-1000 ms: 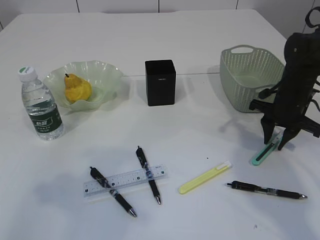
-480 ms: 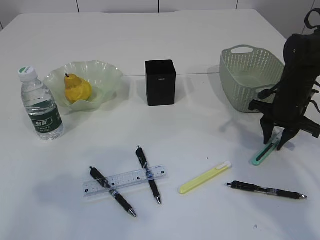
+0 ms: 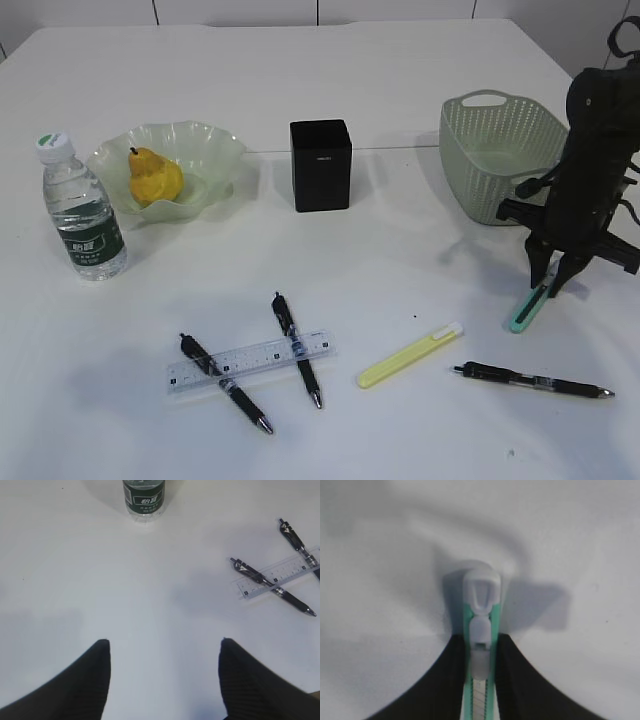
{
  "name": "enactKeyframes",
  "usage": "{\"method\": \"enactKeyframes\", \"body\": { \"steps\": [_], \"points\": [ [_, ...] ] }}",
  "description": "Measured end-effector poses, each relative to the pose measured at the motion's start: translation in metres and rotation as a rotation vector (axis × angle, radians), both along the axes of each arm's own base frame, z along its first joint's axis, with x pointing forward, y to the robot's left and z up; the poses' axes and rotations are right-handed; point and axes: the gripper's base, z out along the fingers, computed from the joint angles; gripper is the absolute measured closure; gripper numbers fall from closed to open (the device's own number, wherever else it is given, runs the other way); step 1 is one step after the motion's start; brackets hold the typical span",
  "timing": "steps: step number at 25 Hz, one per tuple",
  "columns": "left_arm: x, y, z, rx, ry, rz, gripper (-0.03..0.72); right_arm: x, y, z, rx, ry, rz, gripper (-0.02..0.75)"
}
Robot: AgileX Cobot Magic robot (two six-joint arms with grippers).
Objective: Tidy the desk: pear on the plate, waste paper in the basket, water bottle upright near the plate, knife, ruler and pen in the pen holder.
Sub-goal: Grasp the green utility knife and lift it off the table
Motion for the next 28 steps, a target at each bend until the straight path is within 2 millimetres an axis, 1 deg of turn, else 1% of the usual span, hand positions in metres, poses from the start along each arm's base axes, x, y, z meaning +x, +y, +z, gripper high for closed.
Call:
{"method": "enactKeyframes", "body": {
  "steps": [5,17,23,25,28],
  "points": [
    [0.0,0.0,0.0,0.0,0.0,0.0,0.214,0.0,-0.001,0.0,-0.007,0.0,0.023,0.575],
    [0.0,0.0,0.0,0.0,0.0,0.0,0.214,-0.008,-0.001,0.0,0.015,0.087,0.214,0.575],
    [0.0,0.0,0.0,0.0,0.0,0.0,0.214,-0.009,0.001,0.001,0.033,0.099,0.225,0.575],
    [0.0,0.0,0.0,0.0,0.0,0.0,0.214,-0.009,0.002,0.003,0.034,0.092,0.224,0.575],
    [0.0,0.0,0.0,0.0,0.0,0.0,0.214,-0.009,0.002,0.013,0.033,0.067,0.223,0.575]
  ]
}}
